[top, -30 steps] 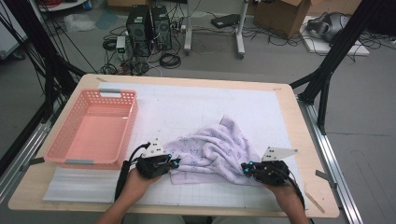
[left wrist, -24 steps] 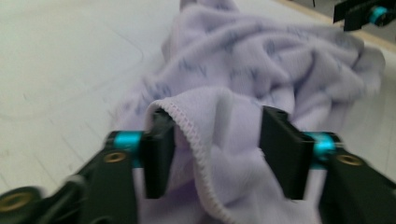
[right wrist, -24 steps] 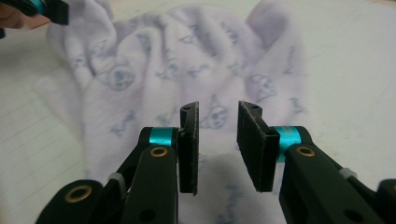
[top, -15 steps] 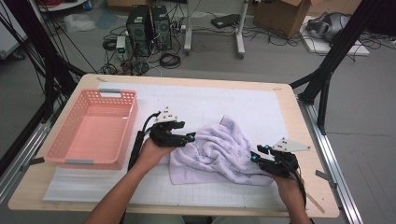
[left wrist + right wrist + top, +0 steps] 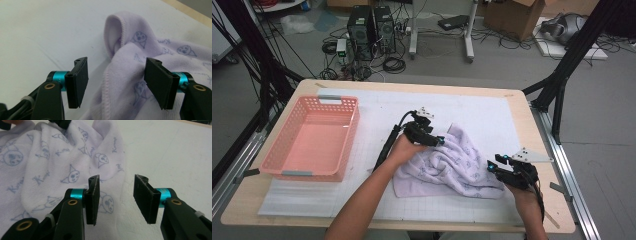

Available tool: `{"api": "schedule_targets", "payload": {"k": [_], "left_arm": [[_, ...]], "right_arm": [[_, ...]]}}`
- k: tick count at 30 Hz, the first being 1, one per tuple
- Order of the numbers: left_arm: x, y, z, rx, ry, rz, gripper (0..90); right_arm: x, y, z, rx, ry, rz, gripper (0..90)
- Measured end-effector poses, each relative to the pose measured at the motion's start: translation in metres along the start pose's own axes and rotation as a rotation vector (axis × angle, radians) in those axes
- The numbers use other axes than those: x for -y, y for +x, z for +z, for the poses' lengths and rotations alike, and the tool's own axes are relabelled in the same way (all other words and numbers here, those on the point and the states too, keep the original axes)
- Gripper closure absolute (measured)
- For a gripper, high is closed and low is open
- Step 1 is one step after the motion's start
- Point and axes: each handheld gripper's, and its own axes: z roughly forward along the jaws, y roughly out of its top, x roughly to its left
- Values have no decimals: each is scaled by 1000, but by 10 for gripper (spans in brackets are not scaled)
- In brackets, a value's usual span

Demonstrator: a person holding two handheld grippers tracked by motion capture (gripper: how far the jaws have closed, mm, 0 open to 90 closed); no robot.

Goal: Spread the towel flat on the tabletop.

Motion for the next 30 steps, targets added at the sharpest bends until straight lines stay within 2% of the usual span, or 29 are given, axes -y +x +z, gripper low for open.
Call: {"api": "schedule_targets", "payload": {"k": [2,3,5,6,7,10,11,13,15,18,20,23,25,26,28,29,30], "left_arm": [[3,-1,9,12,44,5,397],[5,-1,11,25,65,11,491],[9,-3,13,38,111,53,694],[11,-5,12,35,100,58,756],[13,-7,8,35,86,60,781],[21,-10,-6,44,57,69,794],[24,-10,-12,49,41,59,796],[30,-11,-22,46,31,71,797],[35,-14,-32,36,7,90,795],[41,-15,-43,42,-34,125,793],[44,-15,-46,47,-48,122,790],[45,-14,-47,43,-51,116,787],[46,-13,-48,38,-55,114,784],[46,-12,-49,37,-57,112,782],[47,-11,-50,29,-62,108,777],[48,-10,-51,30,-63,107,777],[50,-10,-53,25,-69,99,777]], "right_arm": [[1,-2,0,5,-2,6,545],[1,-4,0,12,-4,10,539],[2,-6,0,21,-1,22,536],[3,-8,0,28,-2,30,536],[3,-9,1,37,-1,40,537],[4,-14,2,66,22,79,578],[4,-16,4,74,41,95,586],[4,-19,9,74,59,107,587],[2,-18,16,45,70,120,588],[-6,-15,32,11,100,104,587],[-13,-13,48,-10,133,89,585],[-23,-7,71,-92,165,84,565],[-28,0,85,-113,203,58,572],[-30,3,91,-125,223,38,608],[-32,6,94,-180,224,20,823],[-33,7,93,-180,223,-7,859],[-34,8,91,-160,220,-28,868]]}}
